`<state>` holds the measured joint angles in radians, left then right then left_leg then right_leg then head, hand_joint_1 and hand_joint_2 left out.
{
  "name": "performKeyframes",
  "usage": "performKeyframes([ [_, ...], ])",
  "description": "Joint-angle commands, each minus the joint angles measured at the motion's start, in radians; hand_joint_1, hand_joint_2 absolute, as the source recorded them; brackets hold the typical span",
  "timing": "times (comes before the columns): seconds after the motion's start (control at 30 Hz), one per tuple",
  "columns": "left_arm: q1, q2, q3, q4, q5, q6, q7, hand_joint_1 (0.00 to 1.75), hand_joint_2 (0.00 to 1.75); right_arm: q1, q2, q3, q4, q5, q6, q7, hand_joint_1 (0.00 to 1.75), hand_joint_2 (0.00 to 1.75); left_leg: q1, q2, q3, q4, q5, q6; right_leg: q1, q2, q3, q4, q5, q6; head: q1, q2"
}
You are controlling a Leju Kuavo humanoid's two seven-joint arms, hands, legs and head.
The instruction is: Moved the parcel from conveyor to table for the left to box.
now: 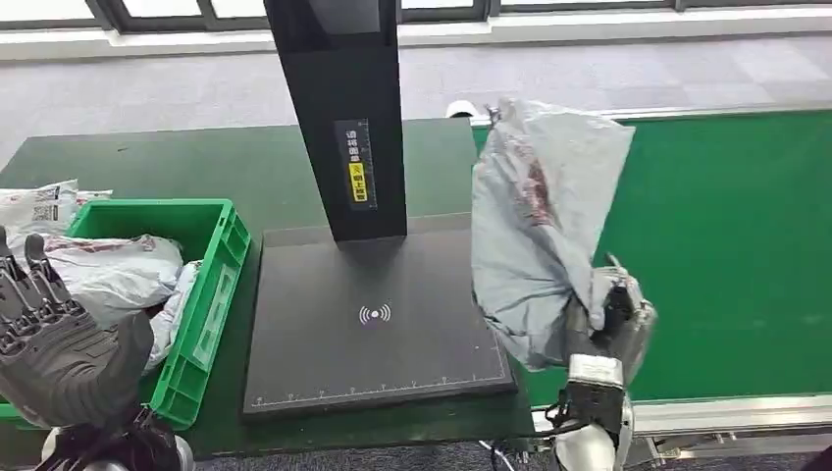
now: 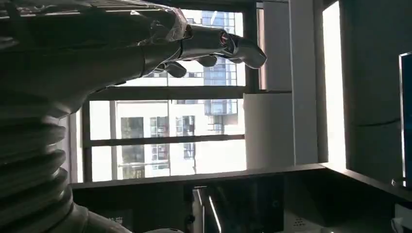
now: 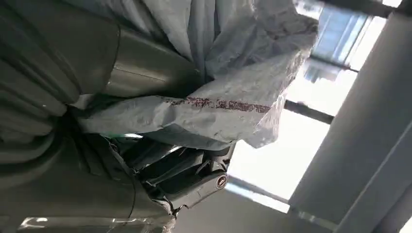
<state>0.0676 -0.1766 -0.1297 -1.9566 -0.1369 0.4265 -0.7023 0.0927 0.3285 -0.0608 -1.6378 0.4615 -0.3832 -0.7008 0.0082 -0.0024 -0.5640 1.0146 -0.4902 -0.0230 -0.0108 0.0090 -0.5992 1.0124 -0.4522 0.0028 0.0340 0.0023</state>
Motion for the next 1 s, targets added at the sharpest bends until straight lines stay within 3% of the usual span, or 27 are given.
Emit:
performKeyframes([
  [0.03, -0.025, 0.036, -0.030, 0.057, 0.006, -0.005, 0.004, 0.00, 1.75, -0.092, -0.037, 0.181, 0.226, 0.028, 0.050, 0.010, 1.75, 1.75, 0.000, 0.002, 0.003, -0.004, 0.002, 0.000, 0.001, 0.001, 0.002, -0.004, 0.002, -0.001, 0.000, 0.000],
  [0.17, -0.026, 0.037, -0.033, 0.058, 0.006, -0.004, 0.004, 0.00, 1.75, -0.094, -0.042, 0.183, 0.236, 0.030, 0.058, 0.010, 1.75, 1.75, 0.000, -0.001, 0.011, -0.004, 0.002, 0.001, 0.001, -0.002, 0.004, -0.004, 0.001, 0.000, 0.000, 0.000],
  [0.27, -0.034, 0.038, -0.044, 0.074, 0.008, -0.007, 0.004, 0.00, 1.75, -0.142, -0.039, 0.211, 0.359, 0.022, 0.139, 0.031, 1.75, 1.75, 0.000, 0.000, 0.011, -0.004, 0.002, 0.001, 0.000, -0.001, 0.004, -0.004, 0.002, 0.000, 0.000, 0.000],
  [0.5, -0.058, 0.033, -0.060, 0.107, 0.010, -0.015, 0.004, 0.00, 1.75, -0.277, -0.026, 0.226, 0.599, 0.062, 0.115, 0.022, 1.75, 1.75, 0.000, 0.000, 0.009, -0.002, 0.003, 0.000, 0.000, 0.000, 0.002, -0.002, 0.002, 0.000, 0.000, 0.000],
  [0.67, -0.081, 0.028, -0.063, 0.148, 0.017, -0.031, 0.004, 0.00, 1.75, -0.353, -0.021, 0.197, 0.793, 0.194, -0.114, 0.110, 1.73, 1.75, 0.000, -0.001, 0.011, -0.004, 0.004, 0.000, 0.000, -0.001, 0.003, -0.004, 0.003, -0.001, 0.000, 0.000],
  [0.77, -0.081, 0.028, -0.063, 0.148, 0.017, -0.031, 0.004, 0.00, 1.75, -0.353, -0.021, 0.197, 0.793, 0.194, -0.114, 0.110, 1.69, 1.75, 0.000, -0.002, 0.010, -0.002, 0.003, 0.000, 0.000, -0.002, 0.002, -0.002, 0.002, -0.001, 0.000, 0.000],
  [0.8, -0.086, 0.030, -0.067, 0.154, 0.016, -0.026, 0.004, 0.00, 1.75, -0.363, -0.016, 0.181, 0.831, 0.200, -0.169, 0.106, 1.13, 1.75, 0.000, -0.002, 0.011, -0.003, 0.003, 0.000, 0.000, -0.002, 0.003, -0.004, 0.002, -0.001, 0.000, 0.000],
  [0.83, -0.088, 0.029, -0.069, 0.157, 0.017, -0.025, 0.004, 0.00, 1.75, -0.371, -0.012, 0.171, 0.855, 0.193, -0.176, 0.112, 0.00, 1.75, 0.000, -0.002, 0.010, -0.001, 0.003, 0.000, 0.000, -0.003, 0.002, -0.002, 0.001, -0.001, 0.000, 0.000],
  [1.0, -0.099, 0.027, -0.079, 0.176, 0.014, -0.019, 0.004, 0.00, 1.75, -0.403, -0.022, 0.143, 0.952, 0.198, -0.233, 0.110, 0.00, 1.75, 0.000, -0.003, 0.011, -0.003, 0.004, 0.000, 0.000, -0.003, 0.003, -0.004, 0.002, -0.001, 0.000, 0.000],
])
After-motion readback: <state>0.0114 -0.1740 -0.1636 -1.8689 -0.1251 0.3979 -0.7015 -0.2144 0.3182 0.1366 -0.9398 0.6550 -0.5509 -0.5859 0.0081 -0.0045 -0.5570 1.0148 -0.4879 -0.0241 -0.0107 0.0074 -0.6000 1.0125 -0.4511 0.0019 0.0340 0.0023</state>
